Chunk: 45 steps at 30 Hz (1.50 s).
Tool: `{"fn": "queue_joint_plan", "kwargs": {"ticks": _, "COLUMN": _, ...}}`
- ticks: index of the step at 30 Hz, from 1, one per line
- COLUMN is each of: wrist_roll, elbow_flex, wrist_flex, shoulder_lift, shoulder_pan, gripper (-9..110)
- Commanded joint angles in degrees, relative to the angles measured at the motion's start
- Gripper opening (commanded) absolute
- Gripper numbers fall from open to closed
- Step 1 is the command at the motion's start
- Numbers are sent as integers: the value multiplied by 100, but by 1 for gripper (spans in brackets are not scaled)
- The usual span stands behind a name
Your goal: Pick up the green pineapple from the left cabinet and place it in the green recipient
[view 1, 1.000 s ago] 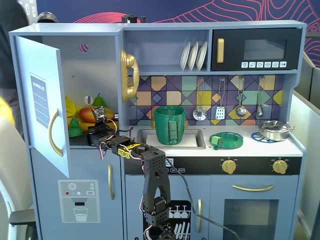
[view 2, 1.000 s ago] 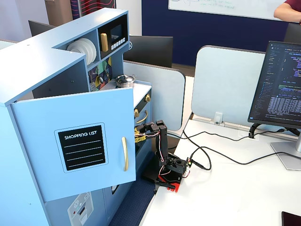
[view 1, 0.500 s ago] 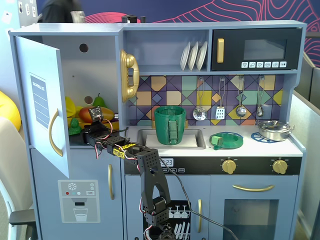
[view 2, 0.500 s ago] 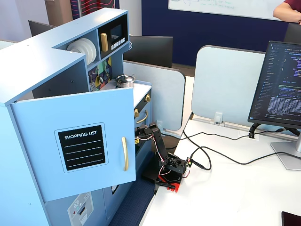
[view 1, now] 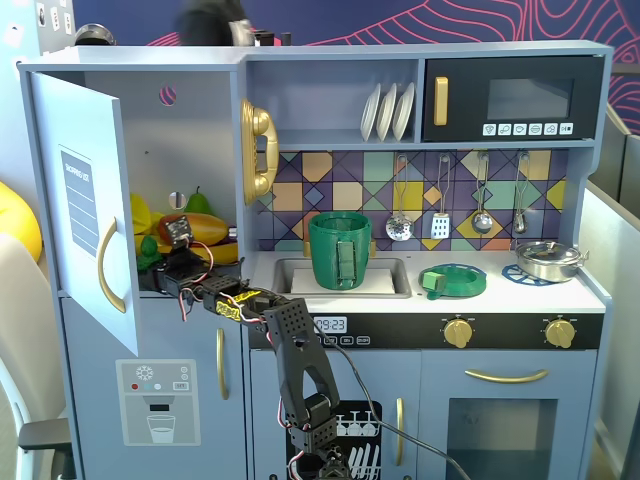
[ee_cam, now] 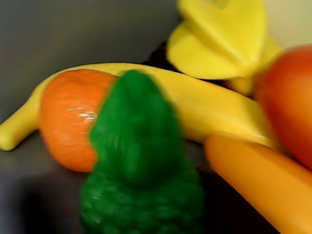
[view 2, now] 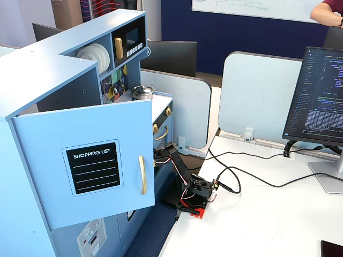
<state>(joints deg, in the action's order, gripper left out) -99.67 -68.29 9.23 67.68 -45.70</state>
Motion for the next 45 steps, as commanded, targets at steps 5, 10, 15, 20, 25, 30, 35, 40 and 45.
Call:
{"fn": "queue_joint_plan", "kwargs": {"ticks": 5, "wrist_roll": -439, "elbow_flex": 431, "wrist_flex": -132, "shoulder_lift": 176, "shoulder_pan": -79, "gripper": 0}}
{"fn": "queue_joint_plan", "kwargs": {"ticks": 10, "wrist_roll": -747, "elbow_flex": -88, "wrist_flex": -114, "shoulder_lift": 932, "shoulder_pan": -26, "gripper": 0}}
{"fn": "queue_joint_plan", "kwargs": {"ticks": 15, "wrist_roll": -765, "elbow_flex": -1573, "wrist_flex": -26, "shoulder_lift": 2602, "shoulder_pan": -53, "gripper": 0}}
{"fn": "queue_joint_plan", "kwargs": {"ticks": 20, "wrist_roll": -817, "elbow_flex": -2892, "wrist_flex": -325, "shoulder_lift": 4333, "shoulder_pan": -88, "gripper": 0}}
{"fn": "queue_joint_plan", "kwargs": {"ticks": 25, "wrist_roll": -835, "elbow_flex": -3806, "wrist_flex": -800, "shoulder_lift": 5827, "shoulder_pan": 35, "gripper": 0}}
{"fn": "queue_joint_plan", "kwargs": {"ticks": 30, "wrist_roll": -1020, "elbow_flex": -4667, "wrist_flex": -1072, "shoulder_lift": 7163, "shoulder_pan": 70, "gripper": 0}}
{"fn": "queue_joint_plan", "kwargs": {"ticks": 35, "wrist_roll": -1318, "elbow_flex": -5458, "wrist_flex": -1239, "shoulder_lift": 8446, "shoulder_pan": 35, "gripper": 0}}
{"fn": "queue_joint_plan", "kwargs": {"ticks": 40, "wrist_roll": -1292, "elbow_flex": -5897, "wrist_flex": -1459, "shoulder_lift": 9334, "shoulder_pan": 826, "gripper": 0}}
{"fn": "queue_joint_plan", "kwargs": {"ticks": 45, "wrist_roll": -853, "elbow_flex": -5827, "wrist_flex": -1617, "shoulder_lift": 9563, "shoulder_pan": 2101, "gripper": 0}}
